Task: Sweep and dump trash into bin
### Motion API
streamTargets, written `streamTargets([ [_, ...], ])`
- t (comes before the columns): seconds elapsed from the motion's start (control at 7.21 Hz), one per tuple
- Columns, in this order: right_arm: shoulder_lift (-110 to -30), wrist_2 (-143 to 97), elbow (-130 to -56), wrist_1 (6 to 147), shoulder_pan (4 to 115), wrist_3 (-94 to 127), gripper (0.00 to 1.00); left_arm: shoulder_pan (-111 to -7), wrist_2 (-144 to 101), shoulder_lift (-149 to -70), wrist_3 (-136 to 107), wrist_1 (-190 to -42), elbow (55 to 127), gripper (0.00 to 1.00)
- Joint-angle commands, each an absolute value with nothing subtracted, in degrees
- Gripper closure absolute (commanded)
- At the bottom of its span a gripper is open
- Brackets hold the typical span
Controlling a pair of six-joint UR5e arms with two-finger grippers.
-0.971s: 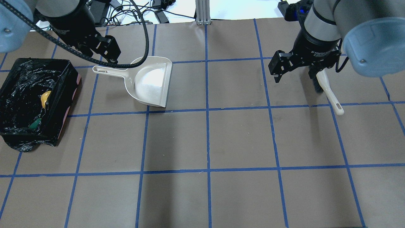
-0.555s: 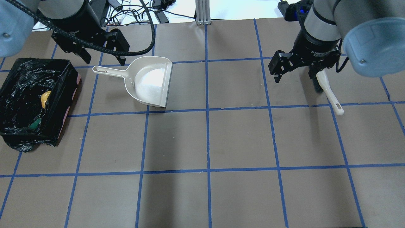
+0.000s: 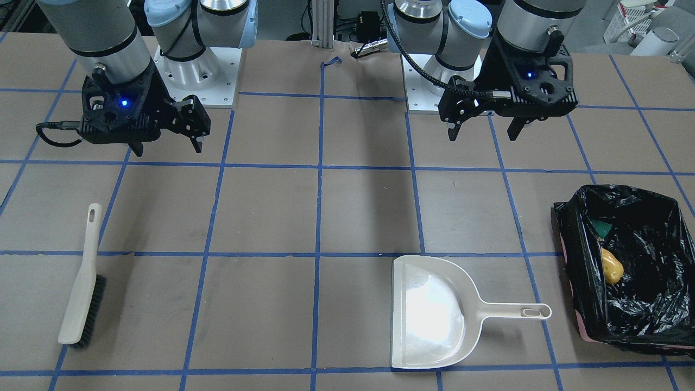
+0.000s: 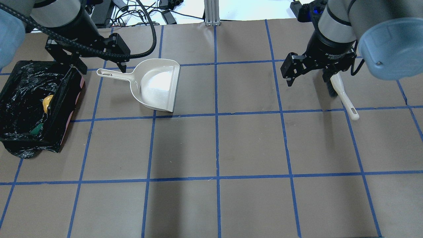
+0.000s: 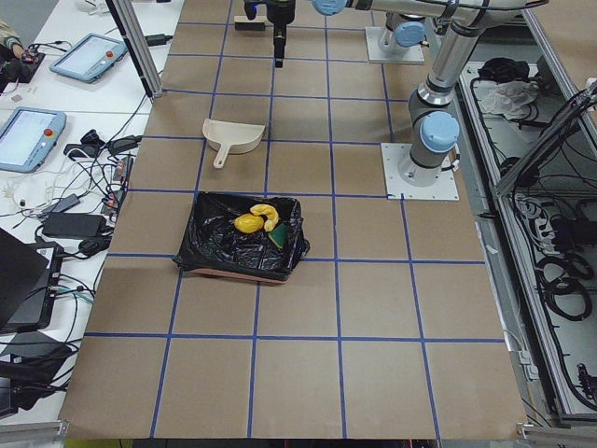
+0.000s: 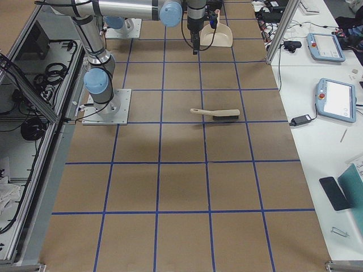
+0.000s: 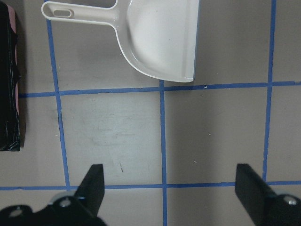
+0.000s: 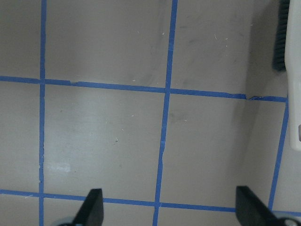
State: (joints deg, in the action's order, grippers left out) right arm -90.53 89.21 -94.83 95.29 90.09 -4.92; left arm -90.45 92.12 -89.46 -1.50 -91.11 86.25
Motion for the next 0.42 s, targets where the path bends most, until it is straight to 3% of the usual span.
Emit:
streamTargets([
  [0.0,-90.5,89.2,-94.8,95.3,90.1,-4.9,0.0,-90.4,92.1,-88.7,-1.2,-91.1,87.4,0.0],
  [0.28,-90.5,89.2,-94.8,95.3,90.1,-4.9,0.0,-90.3,92.1,-88.4,-1.2,-91.0,87.7,0.0],
])
